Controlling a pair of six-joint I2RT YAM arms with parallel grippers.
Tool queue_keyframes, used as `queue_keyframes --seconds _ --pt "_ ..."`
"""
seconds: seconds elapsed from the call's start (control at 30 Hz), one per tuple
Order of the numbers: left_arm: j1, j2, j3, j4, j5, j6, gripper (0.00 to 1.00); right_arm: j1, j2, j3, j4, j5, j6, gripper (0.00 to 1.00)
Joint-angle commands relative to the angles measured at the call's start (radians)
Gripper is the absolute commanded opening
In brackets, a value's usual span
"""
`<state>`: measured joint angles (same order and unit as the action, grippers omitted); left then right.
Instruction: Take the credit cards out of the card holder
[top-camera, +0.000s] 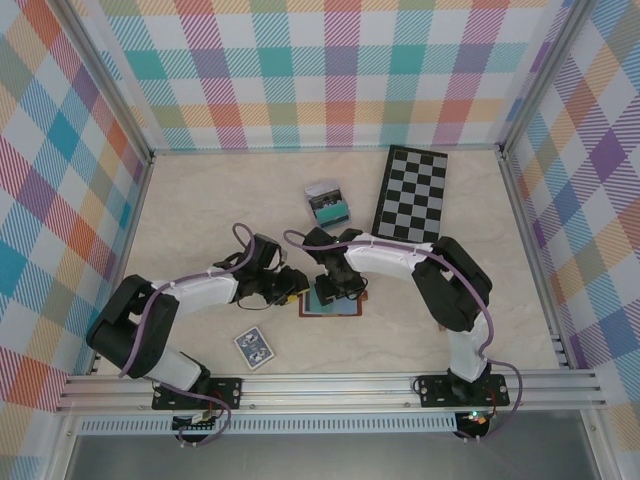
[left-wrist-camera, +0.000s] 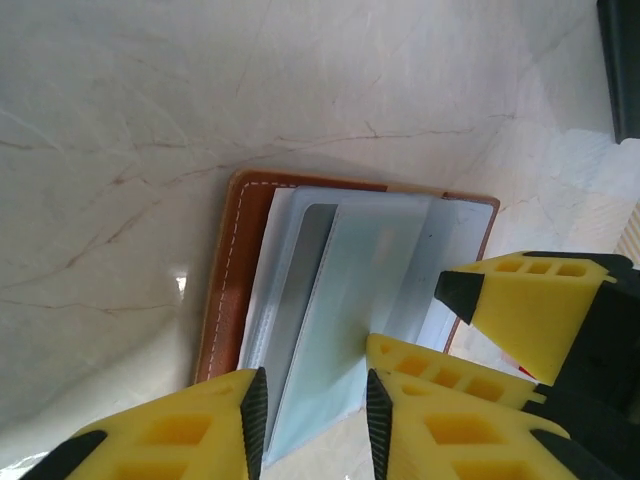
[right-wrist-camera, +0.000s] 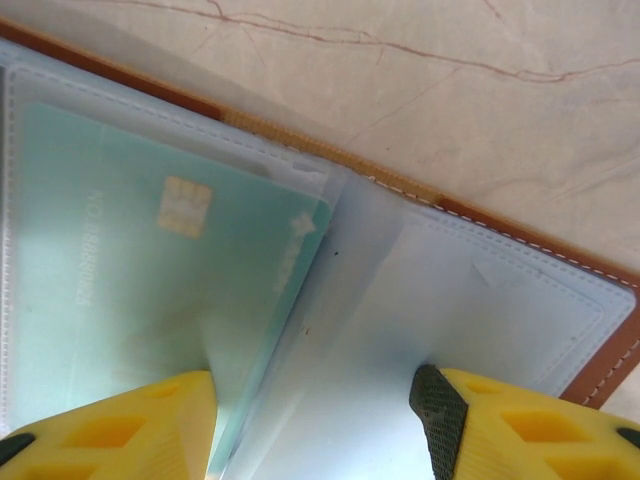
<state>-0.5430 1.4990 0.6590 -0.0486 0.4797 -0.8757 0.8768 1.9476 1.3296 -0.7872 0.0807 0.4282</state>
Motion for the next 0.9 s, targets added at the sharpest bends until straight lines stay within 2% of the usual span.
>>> queue_keyframes --seconds 0.0,0.3,0.63,0.87 --pt "-0.013 0.022 0.016 0.018 0.023 -0.014 0.31 -0.013 0.014 -0.032 -0.014 0.005 -0.009 0.58" --pt "-0.044 0.065 0.076 -0.027 0.017 0.010 0.26 -0.013 0.007 -0.032 -0.014 0.003 -0.012 0.58" --pt "-0.049 0.106 0.085 -0.074 -0.039 0.027 0.19 -0.019 0.002 -0.032 -0.014 -0.009 -0.012 0.56" --pt "-0.052 0.142 0.080 -0.057 -0.031 0.017 0.20 -0.026 -0.004 -0.043 -0.001 -0.038 -0.014 0.55"
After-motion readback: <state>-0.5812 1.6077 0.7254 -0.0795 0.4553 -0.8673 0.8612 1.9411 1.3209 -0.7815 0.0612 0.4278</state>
